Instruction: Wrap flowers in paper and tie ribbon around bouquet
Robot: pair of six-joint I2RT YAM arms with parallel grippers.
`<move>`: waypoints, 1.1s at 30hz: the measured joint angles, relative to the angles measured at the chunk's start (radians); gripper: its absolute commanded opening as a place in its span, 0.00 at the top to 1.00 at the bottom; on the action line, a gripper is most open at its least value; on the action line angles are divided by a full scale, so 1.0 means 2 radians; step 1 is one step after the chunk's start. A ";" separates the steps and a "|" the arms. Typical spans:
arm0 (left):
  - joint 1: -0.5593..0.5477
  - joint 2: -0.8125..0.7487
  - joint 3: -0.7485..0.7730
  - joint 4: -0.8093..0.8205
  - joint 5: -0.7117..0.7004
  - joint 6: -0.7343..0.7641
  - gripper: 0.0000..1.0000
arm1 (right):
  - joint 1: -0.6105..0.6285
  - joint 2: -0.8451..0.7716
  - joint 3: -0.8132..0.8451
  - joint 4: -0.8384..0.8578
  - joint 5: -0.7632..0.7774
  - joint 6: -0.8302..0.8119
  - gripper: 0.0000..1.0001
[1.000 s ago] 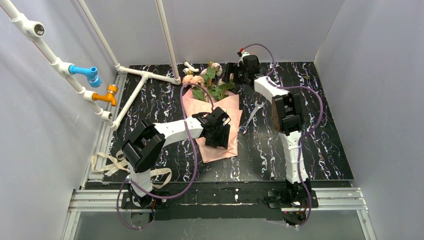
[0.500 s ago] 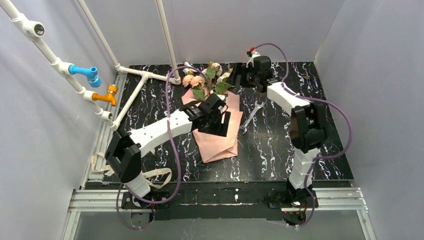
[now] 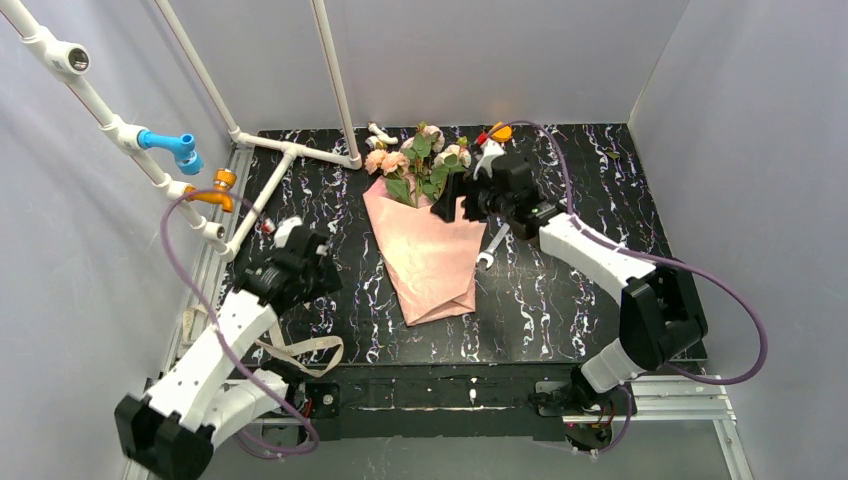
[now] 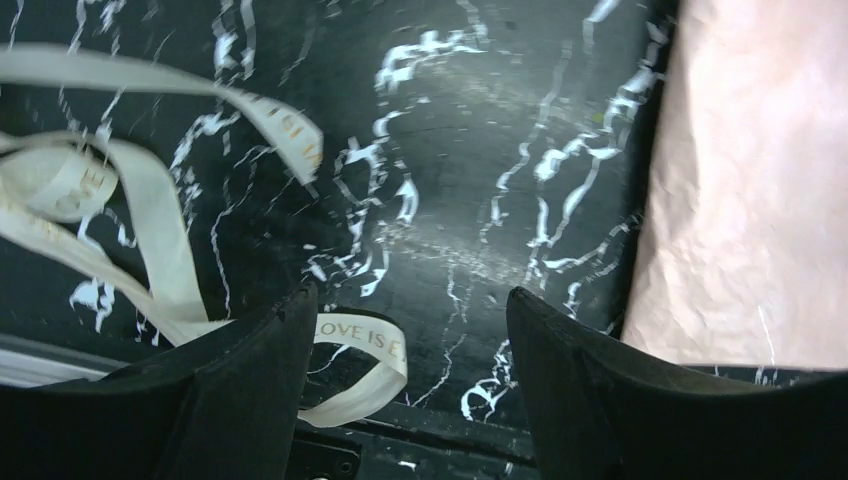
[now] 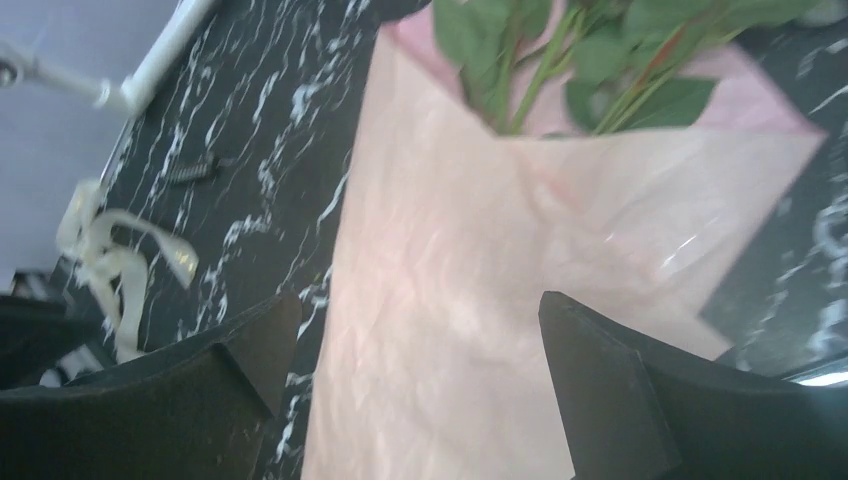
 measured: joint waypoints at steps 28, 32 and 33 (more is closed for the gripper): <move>0.292 0.055 -0.212 0.277 0.075 -0.085 0.54 | 0.025 -0.019 -0.092 -0.032 0.072 0.014 0.02; 0.296 0.076 -0.212 0.318 0.072 -0.089 0.82 | -0.015 -0.003 -0.093 -0.023 0.049 0.018 0.01; 0.297 0.080 -0.214 0.329 0.072 -0.091 0.94 | -0.021 0.002 -0.093 -0.023 0.044 0.020 0.02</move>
